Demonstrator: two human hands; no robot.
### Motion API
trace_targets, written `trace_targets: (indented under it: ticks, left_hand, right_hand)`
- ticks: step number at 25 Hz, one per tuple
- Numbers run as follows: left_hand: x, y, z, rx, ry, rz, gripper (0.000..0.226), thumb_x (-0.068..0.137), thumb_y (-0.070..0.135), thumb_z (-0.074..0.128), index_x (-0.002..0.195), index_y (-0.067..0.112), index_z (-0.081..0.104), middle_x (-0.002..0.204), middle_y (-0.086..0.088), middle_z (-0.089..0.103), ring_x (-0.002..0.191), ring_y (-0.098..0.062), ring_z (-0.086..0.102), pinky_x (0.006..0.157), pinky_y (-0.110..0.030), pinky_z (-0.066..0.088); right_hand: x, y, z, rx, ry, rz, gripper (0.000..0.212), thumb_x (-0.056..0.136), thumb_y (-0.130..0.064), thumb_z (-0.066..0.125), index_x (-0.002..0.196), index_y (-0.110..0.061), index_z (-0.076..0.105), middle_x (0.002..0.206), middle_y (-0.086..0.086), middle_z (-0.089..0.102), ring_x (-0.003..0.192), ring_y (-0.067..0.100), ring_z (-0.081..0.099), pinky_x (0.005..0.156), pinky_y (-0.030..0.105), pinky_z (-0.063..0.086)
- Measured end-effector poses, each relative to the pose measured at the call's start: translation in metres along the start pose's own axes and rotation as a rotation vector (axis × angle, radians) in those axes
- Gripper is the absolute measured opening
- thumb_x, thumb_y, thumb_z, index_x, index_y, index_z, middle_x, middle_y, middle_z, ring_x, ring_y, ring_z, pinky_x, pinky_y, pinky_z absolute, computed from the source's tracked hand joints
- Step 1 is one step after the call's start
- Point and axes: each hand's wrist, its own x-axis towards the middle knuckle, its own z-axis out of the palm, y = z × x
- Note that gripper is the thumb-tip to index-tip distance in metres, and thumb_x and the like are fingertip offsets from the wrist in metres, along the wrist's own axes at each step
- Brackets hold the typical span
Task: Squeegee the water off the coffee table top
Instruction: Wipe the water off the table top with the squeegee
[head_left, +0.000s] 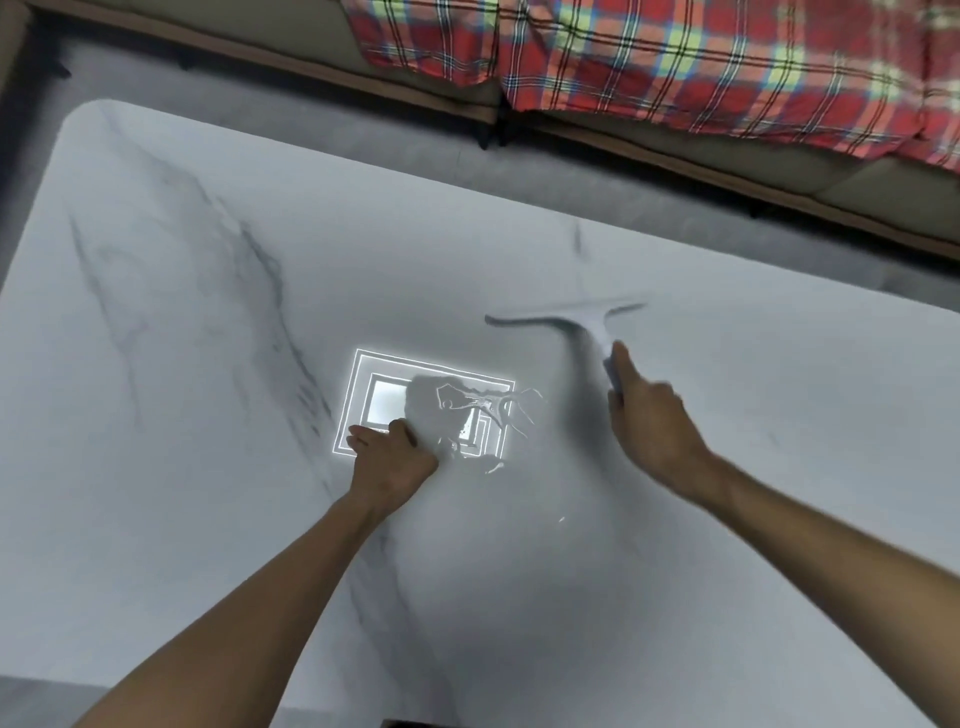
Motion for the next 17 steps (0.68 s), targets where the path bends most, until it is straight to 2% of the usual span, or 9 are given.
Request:
trace_targets:
  ticks: [2, 3, 5, 7, 9, 12, 14, 17]
  left_hand:
    - [-0.002, -0.003, -0.001, 0.012, -0.004, 0.014, 0.051, 0.087, 0.033, 0.051, 0.130, 0.007, 0.041, 0.152, -0.042, 0.000, 0.144, -0.051, 0.008, 0.113, -0.048, 0.030]
    - [-0.002, -0.005, -0.002, 0.026, -0.011, 0.023, 0.051, 0.086, 0.037, 0.053, 0.129, 0.009, 0.043, 0.152, -0.041, 0.003, 0.144, -0.051, 0.010, 0.111, -0.047, 0.032]
    - [-0.003, -0.008, -0.003, 0.052, -0.029, 0.044, 0.050, 0.086, 0.044, 0.054, 0.122, 0.011, 0.048, 0.151, -0.038, 0.013, 0.140, -0.051, 0.022, 0.105, -0.045, 0.038]
    - [-0.005, -0.012, -0.004, 0.051, -0.028, 0.060, 0.042, 0.085, 0.043, 0.054, 0.112, 0.011, 0.049, 0.149, -0.034, 0.021, 0.137, -0.047, 0.030, 0.098, -0.044, 0.041]
    - [-0.006, -0.017, -0.004, 0.038, -0.020, 0.063, 0.030, 0.081, 0.028, 0.056, 0.105, 0.012, 0.048, 0.146, -0.030, 0.026, 0.135, -0.044, 0.034, 0.089, -0.039, 0.042]
    - [-0.002, -0.023, -0.003, 0.018, -0.039, 0.081, 0.034, 0.073, 0.015, 0.060, 0.105, 0.013, 0.046, 0.146, -0.027, 0.025, 0.133, -0.042, 0.037, 0.077, -0.032, 0.037]
    - [0.000, -0.023, -0.001, 0.011, -0.033, 0.088, 0.038, 0.073, 0.015, 0.059, 0.109, 0.012, 0.046, 0.148, -0.028, 0.021, 0.136, -0.042, 0.033, 0.078, -0.032, 0.038]
    - [-0.003, -0.025, 0.003, -0.002, -0.009, 0.094, 0.039, 0.077, 0.015, 0.058, 0.114, 0.008, 0.046, 0.150, -0.029, 0.018, 0.141, -0.042, 0.027, 0.090, -0.036, 0.041]
  right_hand:
    - [-0.048, 0.011, 0.005, 0.010, -0.124, 0.035, 0.059, 0.096, -0.021, 0.039, 0.148, -0.032, 0.013, 0.073, 0.007, 0.058, 0.064, 0.028, 0.057, 0.053, 0.030, 0.041]
    - [-0.060, 0.013, 0.003, 0.024, -0.153, 0.056, 0.056, 0.096, -0.024, 0.038, 0.146, -0.035, 0.016, 0.071, 0.004, 0.056, 0.061, 0.024, 0.055, 0.051, 0.029, 0.039]
    - [-0.056, 0.008, -0.008, 0.050, -0.101, 0.036, 0.051, 0.096, -0.025, 0.040, 0.144, -0.031, 0.024, 0.078, 0.012, 0.062, 0.069, 0.033, 0.060, 0.058, 0.031, 0.043]
    - [-0.021, -0.011, -0.024, 0.061, 0.032, -0.041, 0.047, 0.096, -0.021, 0.042, 0.142, -0.021, 0.031, 0.093, 0.026, 0.065, 0.086, 0.044, 0.062, 0.071, 0.038, 0.047]
    - [0.033, -0.046, -0.037, 0.102, 0.083, -0.050, 0.041, 0.097, -0.017, 0.040, 0.137, -0.014, 0.035, 0.107, 0.028, 0.062, 0.094, 0.048, 0.058, 0.077, 0.046, 0.050]
    - [0.096, -0.100, -0.034, 0.223, 0.065, 0.000, 0.031, 0.094, -0.013, 0.034, 0.124, -0.015, 0.039, 0.113, 0.025, 0.056, 0.096, 0.047, 0.057, 0.077, 0.050, 0.053]
    - [0.100, -0.118, -0.017, 0.202, 0.070, -0.036, 0.039, 0.092, -0.011, 0.033, 0.131, -0.015, 0.035, 0.112, 0.025, 0.056, 0.098, 0.046, 0.056, 0.075, 0.048, 0.051]
    - [0.056, -0.113, 0.015, 0.056, 0.005, -0.250, 0.051, 0.094, -0.015, 0.035, 0.143, -0.025, 0.026, 0.100, 0.022, 0.060, 0.093, 0.045, 0.056, 0.071, 0.038, 0.043]
